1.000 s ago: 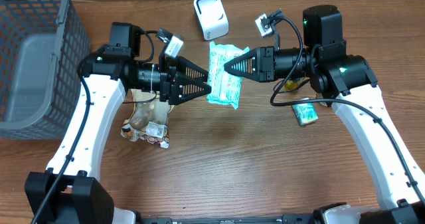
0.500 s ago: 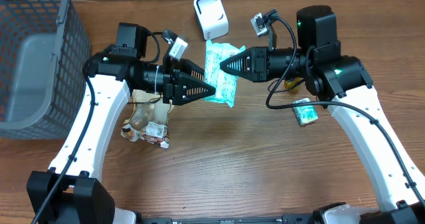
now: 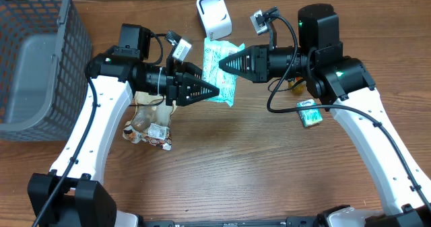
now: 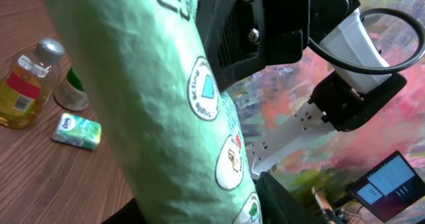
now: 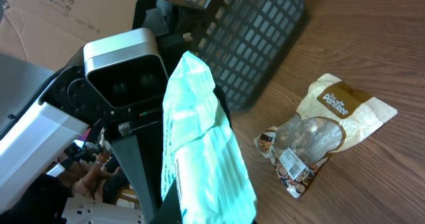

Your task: Scan the item barcode

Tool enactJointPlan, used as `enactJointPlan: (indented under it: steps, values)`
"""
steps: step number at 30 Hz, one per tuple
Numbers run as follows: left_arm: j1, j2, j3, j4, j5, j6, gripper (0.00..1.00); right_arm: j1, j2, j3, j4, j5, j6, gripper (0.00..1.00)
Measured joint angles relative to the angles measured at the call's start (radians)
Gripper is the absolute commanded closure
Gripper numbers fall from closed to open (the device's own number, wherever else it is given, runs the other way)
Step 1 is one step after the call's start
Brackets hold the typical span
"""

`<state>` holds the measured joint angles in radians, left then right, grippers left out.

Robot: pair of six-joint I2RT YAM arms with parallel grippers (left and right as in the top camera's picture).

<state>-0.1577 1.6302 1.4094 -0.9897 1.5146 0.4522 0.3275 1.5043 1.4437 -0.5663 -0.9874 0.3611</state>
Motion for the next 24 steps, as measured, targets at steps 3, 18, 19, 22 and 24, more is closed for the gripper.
enactJointPlan:
  steps: [3,18,19,22,24]
  values:
    - [0.0,0.0,0.0,0.002,0.0,0.0,0.6,0.01,0.0,0.0,-0.007,0.0,-0.029,0.96]
    - [0.0,0.0,0.0,0.01,-0.003,0.0,0.69,0.02,0.0,0.0,0.023,-0.008,-0.113,0.96]
    - [0.0,0.0,0.0,0.01,-0.003,0.0,0.72,0.021,0.0,0.0,0.025,-0.006,-0.114,0.96]
    - [0.001,0.0,0.0,0.011,-0.006,0.0,0.82,0.021,0.0,0.0,0.026,-0.003,-0.116,0.96]
    - [0.001,0.0,0.0,0.011,-0.007,-0.004,0.85,0.022,-0.001,0.0,0.025,-0.003,-0.116,0.95]
